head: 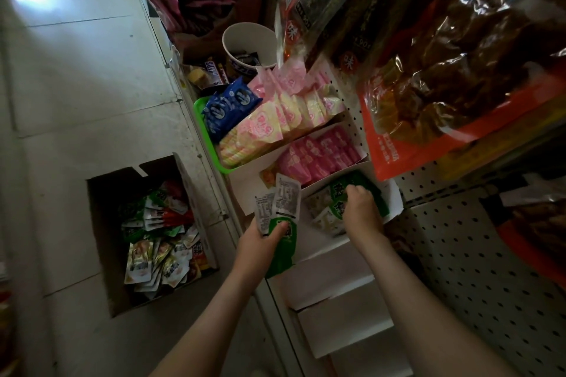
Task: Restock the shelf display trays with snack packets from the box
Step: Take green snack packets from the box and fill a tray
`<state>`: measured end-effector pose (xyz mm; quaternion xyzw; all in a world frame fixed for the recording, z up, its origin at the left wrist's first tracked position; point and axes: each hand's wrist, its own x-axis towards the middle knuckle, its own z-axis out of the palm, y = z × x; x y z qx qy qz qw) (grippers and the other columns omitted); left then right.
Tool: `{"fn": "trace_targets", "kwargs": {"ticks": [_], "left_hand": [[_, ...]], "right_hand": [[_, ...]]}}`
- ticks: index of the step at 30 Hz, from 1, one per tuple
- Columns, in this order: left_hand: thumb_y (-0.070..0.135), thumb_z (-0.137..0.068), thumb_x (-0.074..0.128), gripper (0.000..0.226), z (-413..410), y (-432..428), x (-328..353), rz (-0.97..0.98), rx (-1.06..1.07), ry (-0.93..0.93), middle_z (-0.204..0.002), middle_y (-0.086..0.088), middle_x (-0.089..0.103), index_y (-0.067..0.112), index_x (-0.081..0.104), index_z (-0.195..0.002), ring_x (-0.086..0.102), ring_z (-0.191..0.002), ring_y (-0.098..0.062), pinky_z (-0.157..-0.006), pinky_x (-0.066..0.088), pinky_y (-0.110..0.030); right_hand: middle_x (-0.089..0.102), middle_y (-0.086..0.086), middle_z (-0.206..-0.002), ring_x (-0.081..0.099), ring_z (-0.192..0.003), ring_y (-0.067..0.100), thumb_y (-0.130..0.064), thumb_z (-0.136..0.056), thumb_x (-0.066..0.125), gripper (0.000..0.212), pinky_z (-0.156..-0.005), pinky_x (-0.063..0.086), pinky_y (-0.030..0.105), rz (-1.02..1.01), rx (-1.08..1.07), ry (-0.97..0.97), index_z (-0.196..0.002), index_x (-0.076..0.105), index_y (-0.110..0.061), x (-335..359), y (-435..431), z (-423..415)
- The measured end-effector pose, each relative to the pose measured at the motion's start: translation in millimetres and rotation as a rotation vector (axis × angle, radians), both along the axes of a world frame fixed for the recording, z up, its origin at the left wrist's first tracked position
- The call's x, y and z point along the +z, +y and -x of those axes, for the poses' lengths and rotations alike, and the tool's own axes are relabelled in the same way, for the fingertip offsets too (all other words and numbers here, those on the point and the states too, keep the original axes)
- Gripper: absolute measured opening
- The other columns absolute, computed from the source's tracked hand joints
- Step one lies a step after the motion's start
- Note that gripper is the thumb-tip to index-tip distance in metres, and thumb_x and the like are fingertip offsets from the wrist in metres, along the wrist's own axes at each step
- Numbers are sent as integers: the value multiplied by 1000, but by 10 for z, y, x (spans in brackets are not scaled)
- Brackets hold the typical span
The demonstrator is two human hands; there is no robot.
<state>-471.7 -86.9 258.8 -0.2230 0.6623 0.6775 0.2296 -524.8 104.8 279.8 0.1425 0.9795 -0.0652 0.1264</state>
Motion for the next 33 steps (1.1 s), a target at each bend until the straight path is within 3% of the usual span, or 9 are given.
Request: {"fn": "trace_targets", "kwargs": {"ticks": [5, 11, 13, 16, 18, 21, 24, 30, 33], "left_hand": [[27, -94, 60, 42, -20, -7, 45, -3, 1, -11, -109, 7, 62, 29, 48, -134, 60, -86, -4, -65, 49, -19], [27, -94, 61, 43, -44, -4, 47, -4, 10, -14, -110, 7, 61, 28, 48, -135, 61, -93, -10, -76, 53, -27], [27, -94, 61, 44, -49, -1, 43, -5, 10, -16, -114, 5, 62, 27, 48, -135, 62, -96, -13, -81, 54, -31], [29, -94, 61, 44, -53, -9, 28, 1, 1, -11, -117, 3, 62, 28, 47, -136, 63, -99, -14, -83, 55, -33], [30, -93, 61, 45, -53, -20, 22, 14, -12, 2, -113, 7, 63, 29, 47, -136, 62, -95, -10, -78, 55, -28], [30, -94, 61, 46, -51, -25, 33, 8, -24, -1, -100, 15, 59, 30, 46, -137, 59, -84, 0, -64, 49, -17], [30, -94, 61, 47, -52, -30, 46, 15, -36, -5, -104, 12, 59, 31, 45, -138, 60, -88, -6, -66, 50, -18], [31, -94, 61, 42, -60, -53, 39, 25, -51, 3, -108, 9, 61, 35, 46, -133, 63, -95, -12, -79, 55, -29], [30, -93, 61, 39, -62, -41, 30, 14, -36, -2, -106, 10, 61, 36, 46, -129, 63, -94, -11, -82, 56, -32]], "right_hand": [[46, 12, -131, 39, -121, 28, 0, -90, 52, 26, -97, 36, 36, -138, -3, 103, -115, 58, -5, -89, 31, -162], [64, 5, -111, 55, -106, 24, -22, -98, 47, 22, -97, 30, 37, -148, 22, -243, -119, 46, -16, 6, -11, -123], [65, 3, -101, 55, -98, 23, -23, -97, 47, 12, -99, 29, 38, -168, 38, -294, -108, 48, -19, 11, -15, -119], [51, -2, -74, 48, -83, 22, -28, -97, 50, 11, -100, 27, 38, -141, -25, -324, -93, 46, -19, 37, -23, -79], [43, -4, -67, 53, -89, 23, -32, -95, 53, 17, -103, 26, 39, -114, -81, -334, -95, 45, -17, 67, -23, -33], [54, -2, -76, 57, -100, 25, -29, -94, 56, 34, -106, 25, 40, -92, -149, -319, -120, 46, -10, 51, -24, 15], [68, 5, -98, 59, -104, 24, -17, -95, 51, 61, -110, 19, 41, -130, -204, -285, -145, 19, -2, -3, -43, 44], [61, 14, -122, 48, -121, 30, -5, -91, 53, 57, -107, 23, 41, -298, -78, -159, -141, 24, -6, 26, 8, -42], [56, 8, -127, 43, -123, 25, -10, -91, 53, 42, -104, 25, 41, -264, -42, -137, -130, 40, -12, 2, 22, -25]]}}
